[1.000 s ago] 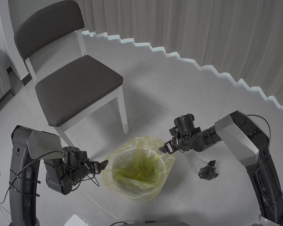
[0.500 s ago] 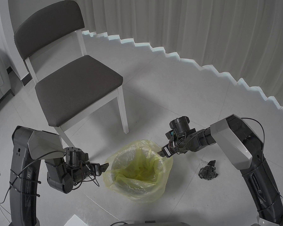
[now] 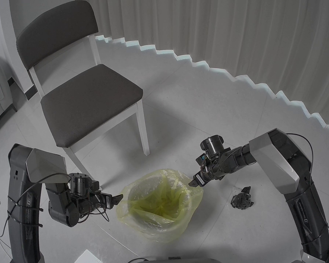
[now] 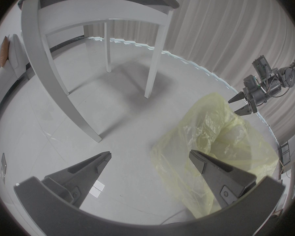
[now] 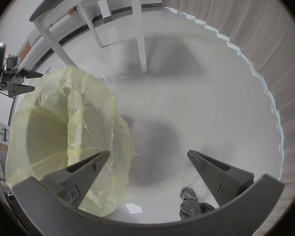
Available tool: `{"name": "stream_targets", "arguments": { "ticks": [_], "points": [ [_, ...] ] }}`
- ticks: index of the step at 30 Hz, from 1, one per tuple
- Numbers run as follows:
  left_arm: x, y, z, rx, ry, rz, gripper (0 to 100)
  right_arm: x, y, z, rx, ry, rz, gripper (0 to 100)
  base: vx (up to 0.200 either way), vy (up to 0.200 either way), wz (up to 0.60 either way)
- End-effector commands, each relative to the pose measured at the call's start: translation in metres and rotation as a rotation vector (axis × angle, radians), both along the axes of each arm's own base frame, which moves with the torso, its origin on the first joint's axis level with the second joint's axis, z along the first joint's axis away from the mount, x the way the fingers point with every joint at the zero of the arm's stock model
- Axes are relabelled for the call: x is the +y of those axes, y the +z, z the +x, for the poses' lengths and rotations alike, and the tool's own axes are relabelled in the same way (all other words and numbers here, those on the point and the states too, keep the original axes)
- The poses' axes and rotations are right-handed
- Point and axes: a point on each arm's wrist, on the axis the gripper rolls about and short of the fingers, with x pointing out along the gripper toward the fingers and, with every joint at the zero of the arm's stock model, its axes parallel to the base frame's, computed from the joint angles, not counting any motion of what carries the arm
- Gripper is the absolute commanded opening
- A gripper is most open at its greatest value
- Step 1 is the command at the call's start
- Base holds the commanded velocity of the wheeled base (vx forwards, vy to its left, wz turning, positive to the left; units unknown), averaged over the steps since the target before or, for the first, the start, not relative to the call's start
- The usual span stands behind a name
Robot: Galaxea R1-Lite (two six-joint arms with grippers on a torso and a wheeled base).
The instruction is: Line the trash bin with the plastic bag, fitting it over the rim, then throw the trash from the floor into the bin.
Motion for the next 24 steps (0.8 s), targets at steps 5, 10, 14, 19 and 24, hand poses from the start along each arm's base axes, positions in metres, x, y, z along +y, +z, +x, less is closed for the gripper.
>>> {"name": "stream_targets", "arguments": {
  "ticks": [5, 10, 14, 19, 24],
  "points": [
    [0.011, 0.021, -0.003, -0.037, 0.031, -0.019, 100, -0.021, 0.045, 0.003, -0.062, -0.045, 0.031, 100, 0.000, 0.000, 0.00],
    [0.011, 0.029, -0.009, -0.057, 0.018, -0.036, 100, -0.023, 0.068, -0.005, -0.104, -0.043, 0.053, 100, 0.000, 0.000, 0.00],
    [0.012, 0.029, -0.014, -0.066, 0.024, -0.054, 100, -0.020, 0.077, -0.012, -0.136, -0.035, 0.063, 100, 0.000, 0.000, 0.00],
    [0.011, 0.030, -0.019, -0.091, 0.024, -0.063, 100, 0.008, 0.076, -0.038, -0.135, 0.044, 0.076, 100, 0.000, 0.000, 0.00],
    [0.010, 0.030, -0.029, -0.115, 0.015, -0.067, 100, 0.048, 0.063, -0.064, -0.160, 0.142, 0.093, 100, 0.000, 0.000, 0.00]
  ]
}}
